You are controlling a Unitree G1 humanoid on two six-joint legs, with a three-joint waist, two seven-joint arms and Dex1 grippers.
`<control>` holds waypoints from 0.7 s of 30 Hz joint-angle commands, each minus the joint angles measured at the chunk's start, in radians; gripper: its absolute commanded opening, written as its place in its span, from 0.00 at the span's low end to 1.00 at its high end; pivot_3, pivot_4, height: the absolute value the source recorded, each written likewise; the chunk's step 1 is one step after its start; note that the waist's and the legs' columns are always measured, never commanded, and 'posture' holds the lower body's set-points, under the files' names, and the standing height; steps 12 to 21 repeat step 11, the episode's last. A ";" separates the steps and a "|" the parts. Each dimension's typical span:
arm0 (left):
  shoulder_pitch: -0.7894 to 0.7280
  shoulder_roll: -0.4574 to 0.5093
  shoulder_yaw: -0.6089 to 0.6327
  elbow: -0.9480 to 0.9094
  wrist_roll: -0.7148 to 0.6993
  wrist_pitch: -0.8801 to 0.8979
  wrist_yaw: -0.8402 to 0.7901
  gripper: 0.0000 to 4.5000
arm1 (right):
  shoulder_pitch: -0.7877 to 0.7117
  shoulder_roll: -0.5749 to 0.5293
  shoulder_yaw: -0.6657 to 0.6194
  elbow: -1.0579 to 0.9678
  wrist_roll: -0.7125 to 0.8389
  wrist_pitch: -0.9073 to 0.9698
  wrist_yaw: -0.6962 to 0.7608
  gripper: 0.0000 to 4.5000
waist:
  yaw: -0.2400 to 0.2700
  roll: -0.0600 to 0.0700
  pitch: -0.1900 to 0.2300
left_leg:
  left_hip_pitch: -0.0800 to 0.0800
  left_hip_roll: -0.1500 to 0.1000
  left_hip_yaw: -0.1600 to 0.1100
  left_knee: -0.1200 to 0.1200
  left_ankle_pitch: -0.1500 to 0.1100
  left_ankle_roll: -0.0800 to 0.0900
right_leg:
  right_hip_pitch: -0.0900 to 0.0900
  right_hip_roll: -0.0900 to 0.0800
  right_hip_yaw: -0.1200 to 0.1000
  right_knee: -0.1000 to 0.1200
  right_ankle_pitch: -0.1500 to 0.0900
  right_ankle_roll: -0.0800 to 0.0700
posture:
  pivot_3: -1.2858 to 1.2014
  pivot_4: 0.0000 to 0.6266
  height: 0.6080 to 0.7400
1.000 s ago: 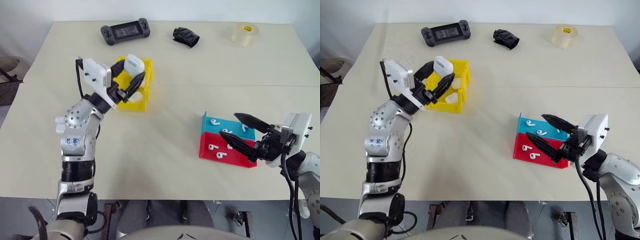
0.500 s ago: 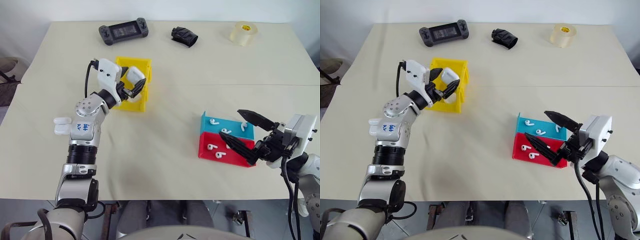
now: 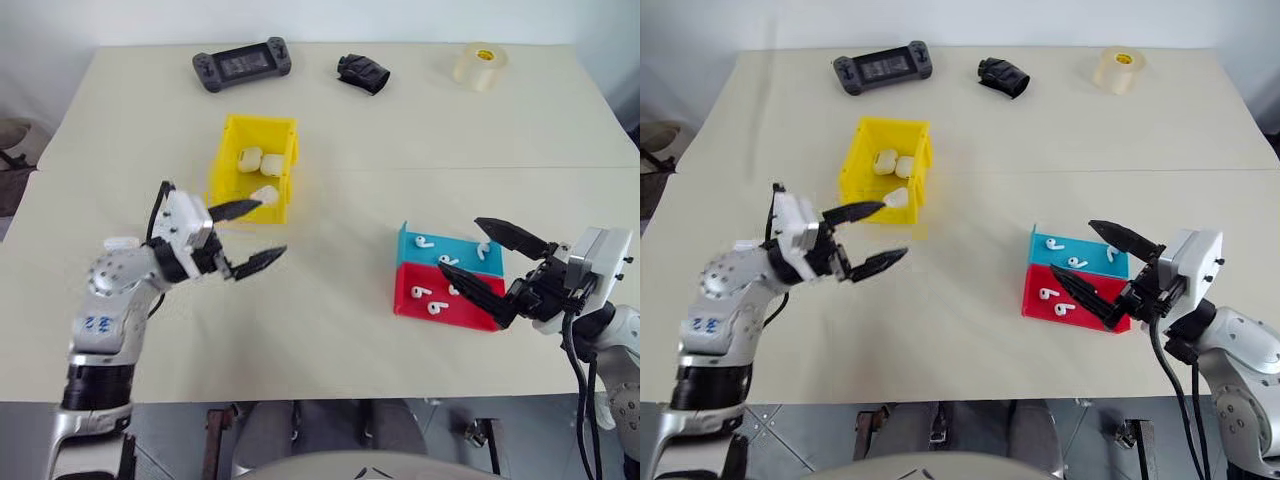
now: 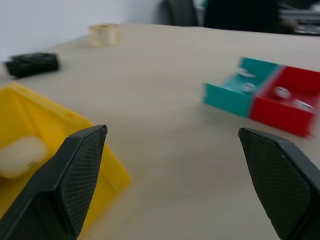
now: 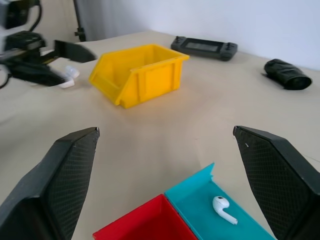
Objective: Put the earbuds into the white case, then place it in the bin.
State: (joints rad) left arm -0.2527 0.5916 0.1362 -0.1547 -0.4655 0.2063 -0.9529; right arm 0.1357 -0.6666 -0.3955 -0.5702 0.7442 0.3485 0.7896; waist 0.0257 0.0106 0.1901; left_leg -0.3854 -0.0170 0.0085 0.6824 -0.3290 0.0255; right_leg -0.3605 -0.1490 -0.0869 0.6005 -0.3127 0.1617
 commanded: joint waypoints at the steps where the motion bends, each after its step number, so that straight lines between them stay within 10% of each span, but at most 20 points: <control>1: 0.050 0.072 0.058 -0.038 -0.037 -0.033 -0.090 1.00 | -0.017 -0.029 -0.026 0.033 -0.009 -0.035 0.050 1.00 | 0.003 0.000 0.000 | 0.000 0.000 0.000 0.000 0.000 0.000 | 0.000 0.000 0.000 0.000 0.000 0.000 | 0.52 0.24 1.00; 21: 0.089 0.095 0.119 -0.032 0.011 -0.110 -0.032 1.00 | -0.031 -0.068 -0.041 0.135 -0.047 -0.073 0.141 1.00 | 0.000 0.000 0.000 | 0.000 -0.001 0.000 0.000 -0.001 0.001 | 0.000 0.000 0.000 0.000 0.000 0.000 | 0.52 0.24 1.00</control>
